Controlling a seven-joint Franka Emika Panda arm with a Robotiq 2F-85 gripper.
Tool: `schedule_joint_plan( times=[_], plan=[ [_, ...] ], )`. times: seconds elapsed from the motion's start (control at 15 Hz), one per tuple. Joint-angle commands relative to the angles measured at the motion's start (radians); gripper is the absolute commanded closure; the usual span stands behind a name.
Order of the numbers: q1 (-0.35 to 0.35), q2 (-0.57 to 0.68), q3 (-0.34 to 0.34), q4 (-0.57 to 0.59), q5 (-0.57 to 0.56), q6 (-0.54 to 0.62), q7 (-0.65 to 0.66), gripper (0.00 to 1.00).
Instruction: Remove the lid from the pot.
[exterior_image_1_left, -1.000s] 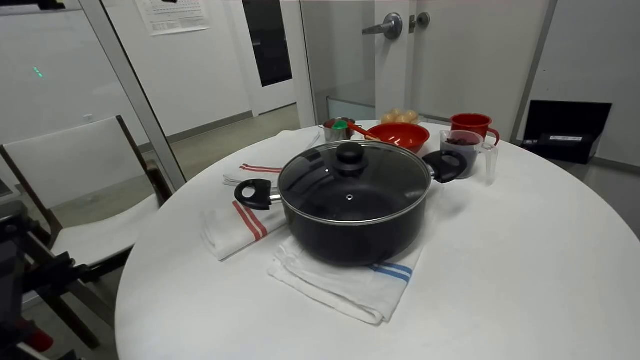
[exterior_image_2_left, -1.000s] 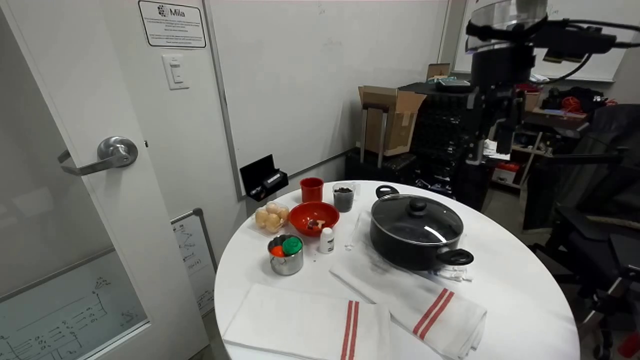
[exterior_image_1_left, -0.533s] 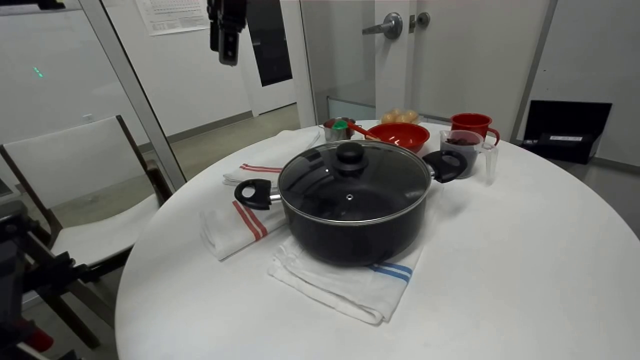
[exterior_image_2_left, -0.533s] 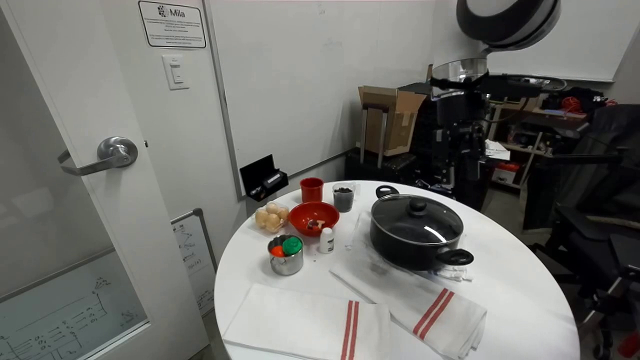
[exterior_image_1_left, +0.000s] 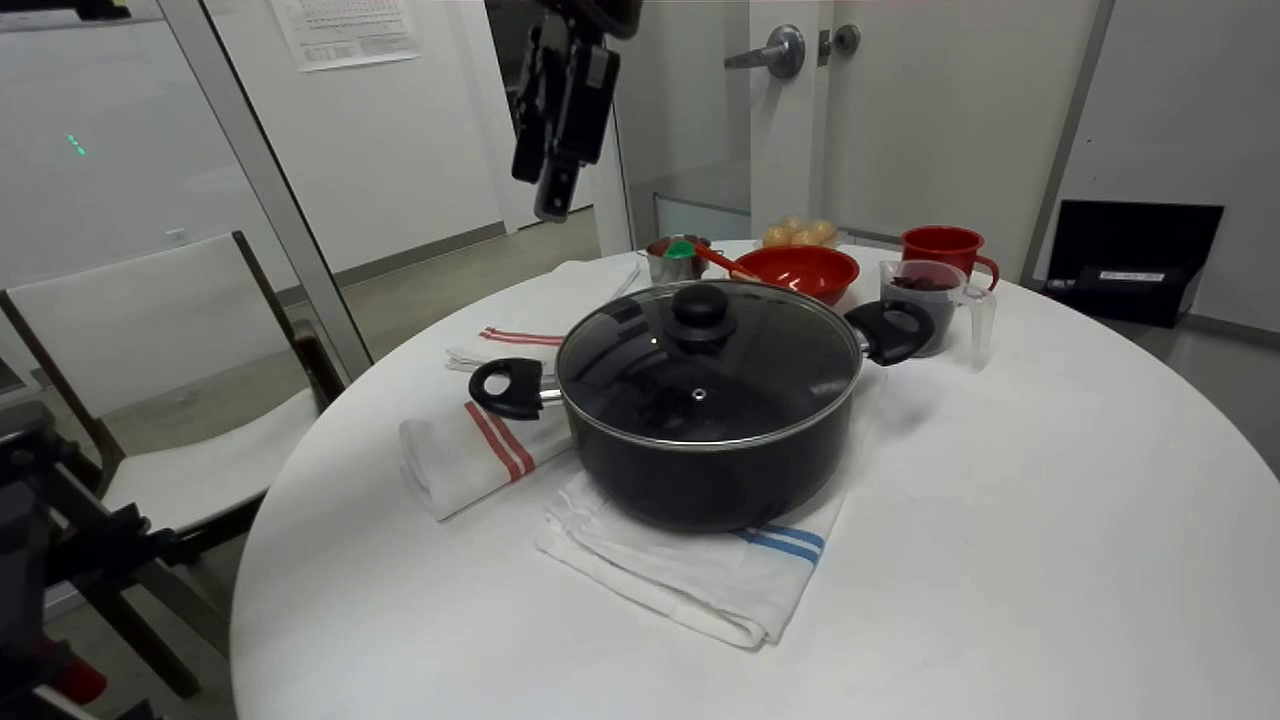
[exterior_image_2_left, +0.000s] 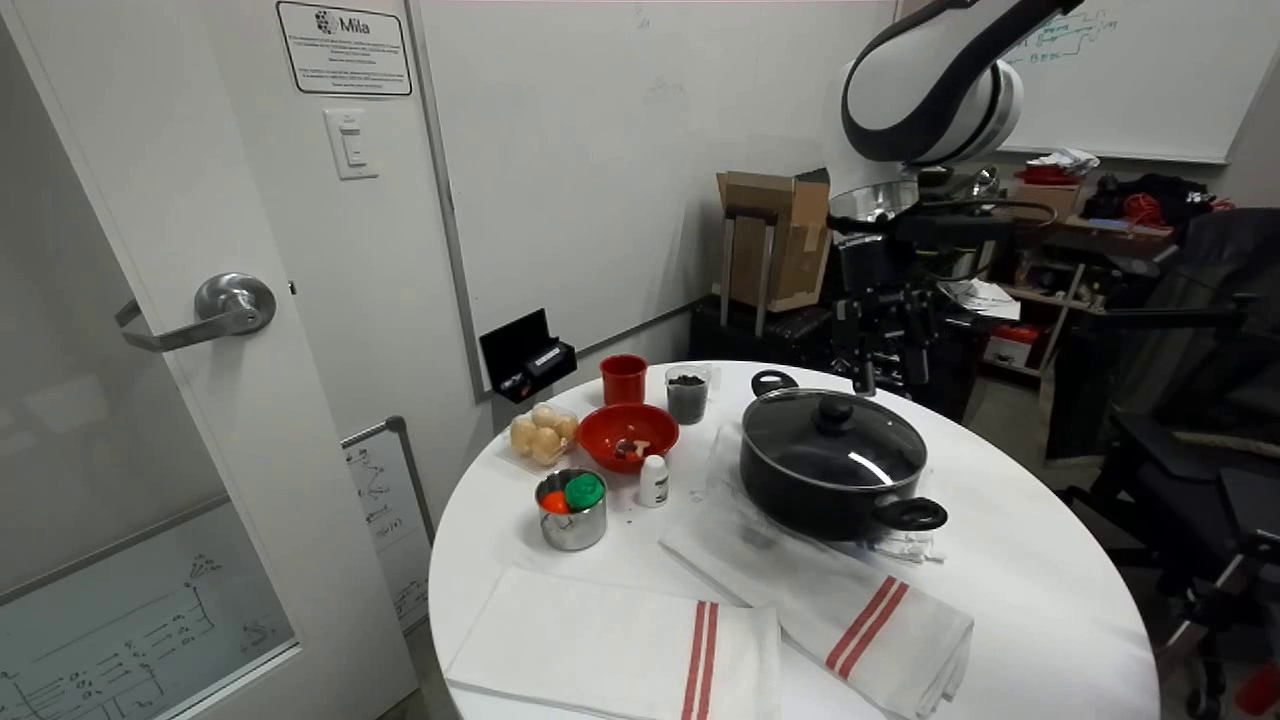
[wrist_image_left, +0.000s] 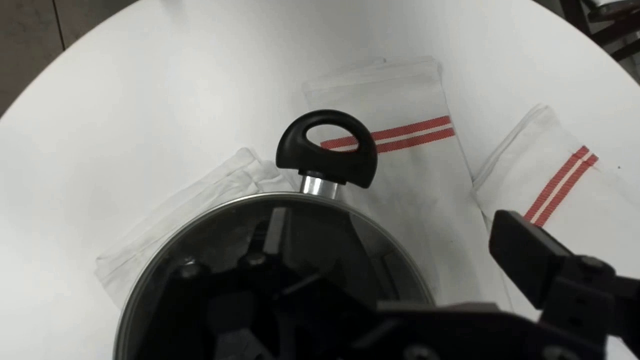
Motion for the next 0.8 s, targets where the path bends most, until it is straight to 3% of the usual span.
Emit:
schedule_joint_plan(
  times=[0.0,0.73],
  plan=[
    [-0.023,0.096,-0.015,0.112,0.031,-0.058,0.018,0.00],
    [-0.054,0.265,-0.041,0.278,0.057,-0.052,0.127,0.00]
  ],
)
